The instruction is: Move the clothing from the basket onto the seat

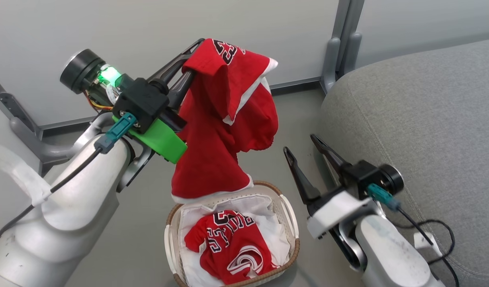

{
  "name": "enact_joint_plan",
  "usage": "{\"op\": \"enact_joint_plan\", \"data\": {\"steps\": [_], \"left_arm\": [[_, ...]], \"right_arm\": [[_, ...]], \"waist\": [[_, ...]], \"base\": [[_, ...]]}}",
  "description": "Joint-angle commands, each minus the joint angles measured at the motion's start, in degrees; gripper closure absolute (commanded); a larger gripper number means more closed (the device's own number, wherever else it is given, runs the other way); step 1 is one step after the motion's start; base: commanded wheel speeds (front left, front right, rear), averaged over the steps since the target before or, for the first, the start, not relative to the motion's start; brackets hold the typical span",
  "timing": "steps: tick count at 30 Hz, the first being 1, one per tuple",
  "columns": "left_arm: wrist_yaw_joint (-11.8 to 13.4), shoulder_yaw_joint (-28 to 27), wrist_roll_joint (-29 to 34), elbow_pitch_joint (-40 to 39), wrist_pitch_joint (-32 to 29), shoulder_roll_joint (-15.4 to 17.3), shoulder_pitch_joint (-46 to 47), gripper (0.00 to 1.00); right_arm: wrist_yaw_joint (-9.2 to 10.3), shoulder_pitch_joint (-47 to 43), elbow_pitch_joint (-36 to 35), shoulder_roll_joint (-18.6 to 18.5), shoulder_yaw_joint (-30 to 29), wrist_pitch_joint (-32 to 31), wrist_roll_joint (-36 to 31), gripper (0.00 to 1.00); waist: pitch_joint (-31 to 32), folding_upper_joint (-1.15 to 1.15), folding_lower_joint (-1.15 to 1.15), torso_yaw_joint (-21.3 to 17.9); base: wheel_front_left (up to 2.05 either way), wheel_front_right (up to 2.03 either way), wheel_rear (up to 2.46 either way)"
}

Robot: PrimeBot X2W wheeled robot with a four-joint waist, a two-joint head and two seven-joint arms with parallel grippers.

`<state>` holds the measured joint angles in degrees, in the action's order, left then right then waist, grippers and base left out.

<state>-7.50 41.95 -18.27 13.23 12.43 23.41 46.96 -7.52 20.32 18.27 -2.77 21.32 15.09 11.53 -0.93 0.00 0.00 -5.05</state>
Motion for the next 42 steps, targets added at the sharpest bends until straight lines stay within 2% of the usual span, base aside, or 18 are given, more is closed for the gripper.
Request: {"op": "enact_joint_plan", "data": {"steps": [1,8,13,17,24,25,26,32,33,42], "left_arm": [[0.05,0.04,-0.59,-0.28,0.41,-0.06,1.32,1.00],[0.05,0.79,-1.07,-0.47,0.90,-1.36,2.30,1.00],[0.04,1.80,-1.16,-1.09,1.17,-2.03,2.58,1.00],[0.04,2.62,-1.47,-2.05,1.22,-2.36,2.46,1.00],[0.04,4.30,-1.81,-3.75,1.33,-2.96,2.19,1.00],[0.04,4.49,-1.77,-3.94,1.36,-3.10,2.18,1.00],[0.04,4.65,-1.81,-4.05,1.39,-3.20,2.20,1.00],[0.04,5.24,-2.27,-4.44,1.61,-3.50,2.17,1.00],[0.12,5.21,-2.34,-4.43,1.66,-3.50,2.05,1.00],[1.43,3.76,-4.33,-2.68,1.37,-2.02,0.13,1.00]], "right_arm": [[0.06,1.82,1.06,-0.33,0.50,0.12,-0.08,0.00],[0.06,9.49,8.37,-0.20,3.97,0.11,-1.04,0.00],[0.06,13.87,14.94,-0.21,10.50,0.11,-0.31,0.00],[0.06,16.44,17.71,-0.33,14.84,0.11,0.23,0.00],[0.06,20.29,20.08,-0.36,18.31,0.11,2.24,0.01],[0.06,20.87,20.50,-0.35,18.55,0.11,2.62,0.39],[0.06,21.42,20.79,-0.32,18.78,0.11,2.84,0.53],[0.06,23.84,22.86,-0.24,19.35,0.11,3.77,0.89],[0.06,24.04,23.10,-0.22,19.41,0.11,3.77,1.00],[0.06,22.90,22.59,-0.21,19.61,0.11,3.78,1.00]], "waist": [[-0.14,0.00,0.00,0.13],[-0.11,0.00,0.00,0.87],[0.16,0.00,0.00,1.53],[0.33,0.00,0.00,1.87],[0.66,0.00,0.00,2.51],[0.72,0.00,0.00,2.65],[0.77,0.00,0.00,2.78],[1.00,0.00,0.00,3.63],[1.03,0.00,0.00,3.78],[0.98,0.00,0.00,4.10]], "base": [[0.00,0.00,0.00],[0.00,0.00,0.00],[0.00,0.00,0.00],[0.00,0.00,0.00],[0.00,0.00,0.00],[0.00,0.00,0.00],[0.00,0.00,0.00],[0.00,0.00,0.00],[0.00,0.00,0.00],[0.00,0.00,0.00]]}}
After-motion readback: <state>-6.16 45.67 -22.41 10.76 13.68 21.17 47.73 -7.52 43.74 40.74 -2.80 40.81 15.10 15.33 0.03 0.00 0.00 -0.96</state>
